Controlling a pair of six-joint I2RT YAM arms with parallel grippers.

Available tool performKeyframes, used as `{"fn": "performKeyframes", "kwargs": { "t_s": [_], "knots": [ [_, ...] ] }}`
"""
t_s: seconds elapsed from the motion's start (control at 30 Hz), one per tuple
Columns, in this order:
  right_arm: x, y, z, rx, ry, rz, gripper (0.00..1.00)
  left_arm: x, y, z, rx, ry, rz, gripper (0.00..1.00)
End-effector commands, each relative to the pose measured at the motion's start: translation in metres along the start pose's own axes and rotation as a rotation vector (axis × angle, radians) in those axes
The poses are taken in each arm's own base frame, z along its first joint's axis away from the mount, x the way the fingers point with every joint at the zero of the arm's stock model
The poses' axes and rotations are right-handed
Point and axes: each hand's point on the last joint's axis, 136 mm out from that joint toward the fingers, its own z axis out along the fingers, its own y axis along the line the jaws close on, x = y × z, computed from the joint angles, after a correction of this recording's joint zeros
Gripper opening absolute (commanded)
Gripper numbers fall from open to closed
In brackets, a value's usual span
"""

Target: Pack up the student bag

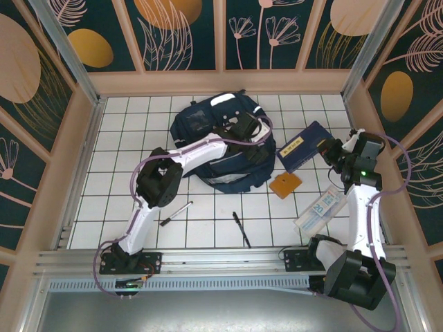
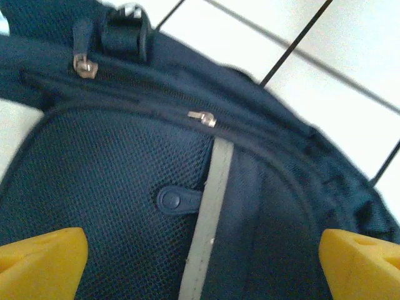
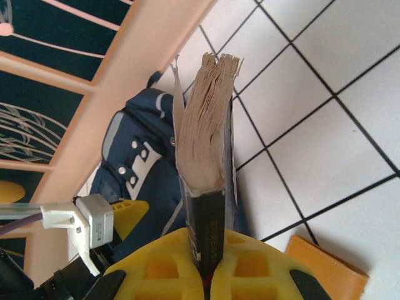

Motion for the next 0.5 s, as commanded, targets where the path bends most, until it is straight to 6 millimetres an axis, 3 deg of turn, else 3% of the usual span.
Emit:
{"fn": "performKeyframes", "kwargs": {
  "t_s": [0.0,0.17,0.3,0.33,0.4,0.47],
  "knots": [
    [-0.008,-0.005,-0.005,0.032,-0.051,-0.022,0.00,0.035,0.003,0.012,-0.037,0.099,0.042,0.98],
    [-0.006,-0.005,-0.003,0.018,-0.045,-0.025,0.00,0.034,-0.006,0.005,0.016,0.082,0.085,0.99],
    [-0.004,0.000,-0.004,-0.011,-0.040,-0.022,0.00,0.032,0.009,0.009,-0.066,0.098,0.100,0.95],
    [-0.004,0.001,-0.005,-0.016,-0.041,-0.024,0.00,0.033,0.009,0.011,-0.067,0.110,0.118,0.87],
    [-0.004,0.003,-0.007,-0.018,-0.043,-0.029,0.00,0.026,0.012,0.006,-0.079,0.091,0.126,0.60],
    [-0.003,0.006,-0.010,-0.026,-0.037,-0.034,0.00,0.008,0.015,-0.009,-0.098,0.035,0.124,0.34]
  ]
}}
